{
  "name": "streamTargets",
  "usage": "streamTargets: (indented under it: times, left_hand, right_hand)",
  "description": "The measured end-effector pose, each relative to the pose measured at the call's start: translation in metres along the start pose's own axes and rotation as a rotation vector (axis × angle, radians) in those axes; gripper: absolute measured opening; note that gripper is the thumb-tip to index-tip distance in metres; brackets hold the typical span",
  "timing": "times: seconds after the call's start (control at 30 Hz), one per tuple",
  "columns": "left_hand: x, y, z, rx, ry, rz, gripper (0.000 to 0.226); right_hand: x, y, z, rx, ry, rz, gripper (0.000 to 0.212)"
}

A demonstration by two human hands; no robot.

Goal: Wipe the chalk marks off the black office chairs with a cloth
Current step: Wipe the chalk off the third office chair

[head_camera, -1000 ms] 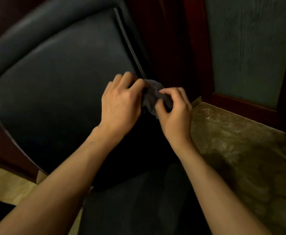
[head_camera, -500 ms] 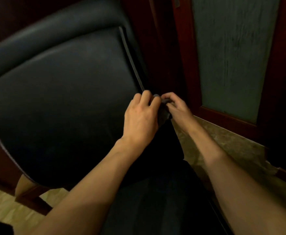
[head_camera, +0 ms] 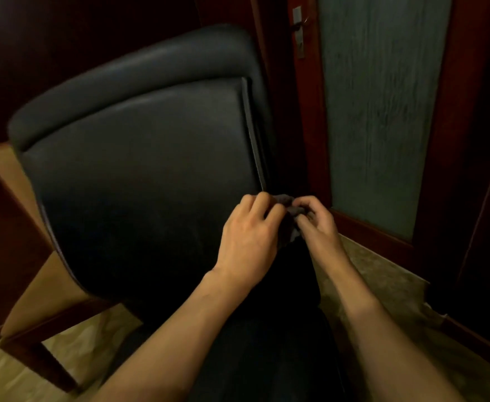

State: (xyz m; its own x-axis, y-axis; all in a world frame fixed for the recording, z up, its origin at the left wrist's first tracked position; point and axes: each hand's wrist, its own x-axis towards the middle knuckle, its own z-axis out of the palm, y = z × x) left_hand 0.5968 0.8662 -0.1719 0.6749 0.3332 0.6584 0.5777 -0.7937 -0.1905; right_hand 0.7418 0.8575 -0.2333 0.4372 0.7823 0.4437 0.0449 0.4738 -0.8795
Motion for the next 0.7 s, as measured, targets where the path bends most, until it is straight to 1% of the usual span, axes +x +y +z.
streamTargets:
  times: [0.1, 0.27, 0.4, 0.47, 0.53, 0.57, 0.63, 0.7]
  left_hand:
    - [-0.005, 0.019, -0.004, -0.078, 0.037, 0.056, 0.02]
    - [-0.025, 0.05, -0.017, -0.169, 0.07, 0.117, 0.032]
    - [-0.039, 0.073, -0.035, -0.214, 0.074, 0.163, 0.029]
    - [-0.047, 0.081, -0.046, -0.233, 0.076, 0.195, 0.03]
    - [-0.056, 0.085, -0.057, -0.227, 0.117, 0.206, 0.03]
    - [-0.058, 0.085, -0.063, -0.228, 0.159, 0.2, 0.03]
    - [-0.051, 0.088, -0.08, -0.249, 0.259, 0.181, 0.029]
    - [-0.034, 0.096, -0.102, -0.232, 0.353, 0.166, 0.031]
  right_hand:
    - [-0.025, -0.007, -0.019, -0.014, 0.071, -0.034, 0.023]
    - [-0.072, -0.029, -0.045, -0.093, 0.194, -0.1, 0.032]
    - [-0.113, -0.049, -0.056, -0.234, 0.244, -0.146, 0.032]
    - [-0.136, -0.057, -0.056, -0.379, 0.331, -0.197, 0.026]
    - [-0.155, -0.069, -0.053, -0.634, 0.457, -0.381, 0.019]
    - [-0.16, -0.078, -0.052, -0.725, 0.501, -0.5, 0.02]
    - [-0.16, -0.102, -0.053, -0.798, 0.527, -0.682, 0.019]
    - [-0.15, -0.136, -0.057, -0.813, 0.557, -0.8, 0.018]
